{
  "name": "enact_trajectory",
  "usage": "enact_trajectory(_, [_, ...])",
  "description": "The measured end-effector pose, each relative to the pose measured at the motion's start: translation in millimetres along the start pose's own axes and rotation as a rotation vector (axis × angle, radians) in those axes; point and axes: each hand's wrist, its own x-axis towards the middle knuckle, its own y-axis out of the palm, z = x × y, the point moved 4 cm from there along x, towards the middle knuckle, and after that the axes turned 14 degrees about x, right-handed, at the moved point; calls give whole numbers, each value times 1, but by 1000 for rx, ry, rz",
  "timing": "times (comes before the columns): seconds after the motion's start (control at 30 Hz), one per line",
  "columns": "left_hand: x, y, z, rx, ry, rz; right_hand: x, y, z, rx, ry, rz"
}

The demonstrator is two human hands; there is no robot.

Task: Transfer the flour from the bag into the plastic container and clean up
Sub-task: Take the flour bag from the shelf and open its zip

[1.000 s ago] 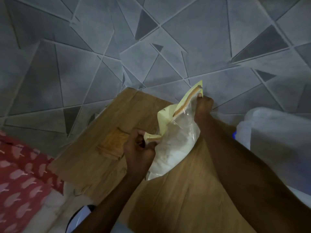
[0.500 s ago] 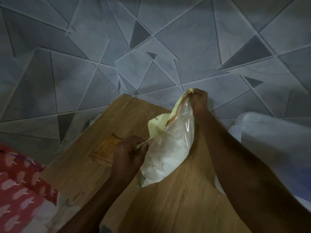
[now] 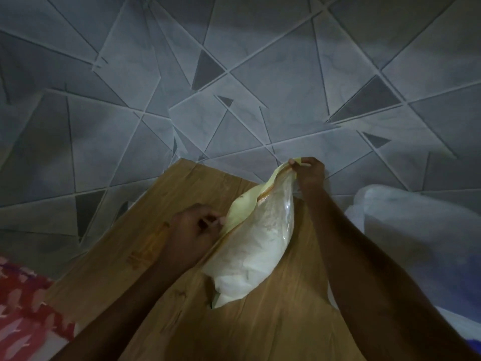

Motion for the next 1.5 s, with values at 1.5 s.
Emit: enact_trajectory(1.5, [290, 175, -68, 118, 112, 335, -68, 18, 0, -684, -702, 188])
